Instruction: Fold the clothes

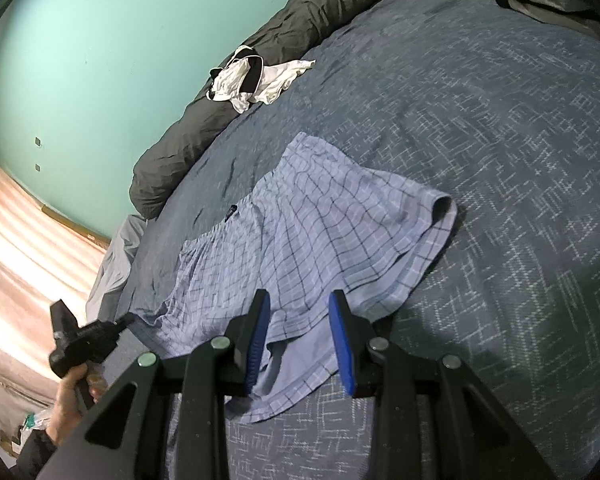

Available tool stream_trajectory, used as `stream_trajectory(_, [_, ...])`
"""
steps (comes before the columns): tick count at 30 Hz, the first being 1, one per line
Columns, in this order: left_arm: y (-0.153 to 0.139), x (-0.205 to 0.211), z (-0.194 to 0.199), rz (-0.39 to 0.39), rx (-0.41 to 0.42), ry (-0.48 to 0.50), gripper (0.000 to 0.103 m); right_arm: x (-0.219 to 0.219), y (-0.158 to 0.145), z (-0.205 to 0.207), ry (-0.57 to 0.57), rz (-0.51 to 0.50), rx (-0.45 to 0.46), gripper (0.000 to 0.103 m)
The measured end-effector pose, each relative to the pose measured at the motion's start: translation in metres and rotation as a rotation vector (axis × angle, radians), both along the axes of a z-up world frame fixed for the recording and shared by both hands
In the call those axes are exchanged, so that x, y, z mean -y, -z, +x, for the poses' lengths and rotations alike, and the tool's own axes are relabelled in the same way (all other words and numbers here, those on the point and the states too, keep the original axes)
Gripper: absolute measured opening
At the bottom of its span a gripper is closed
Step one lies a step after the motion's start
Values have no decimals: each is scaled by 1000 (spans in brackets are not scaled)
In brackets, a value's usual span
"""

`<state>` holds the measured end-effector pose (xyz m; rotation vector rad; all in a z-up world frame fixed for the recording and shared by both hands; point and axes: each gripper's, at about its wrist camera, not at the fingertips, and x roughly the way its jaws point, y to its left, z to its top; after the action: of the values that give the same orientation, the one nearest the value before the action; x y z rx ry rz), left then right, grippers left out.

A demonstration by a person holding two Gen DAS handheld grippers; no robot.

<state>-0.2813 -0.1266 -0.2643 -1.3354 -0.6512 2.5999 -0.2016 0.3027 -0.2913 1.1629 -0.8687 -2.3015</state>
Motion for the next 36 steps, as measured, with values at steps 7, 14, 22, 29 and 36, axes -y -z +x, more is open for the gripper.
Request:
stream_trajectory(7, [-50,-83,-19,-25,-50,136,4,-22,-4,4,28,-5,-2,30])
stream_trajectory(14, [-67,-217,-36,-62,-41,325,4,-48,-8,5,70,-24,-12,30])
stream_trajectory(22, [0,-356,-32,-112,71,490,4,-77,2,3,118,-45,26,30])
stream_trajectory(29, [34,-370,-29,-113,128,489,7,-78,7,-2,109,-69,42,30])
stream_trajectory(36, [4,-313,-22,-85,75,419,34,-66,3,-11,89,-78,32,39])
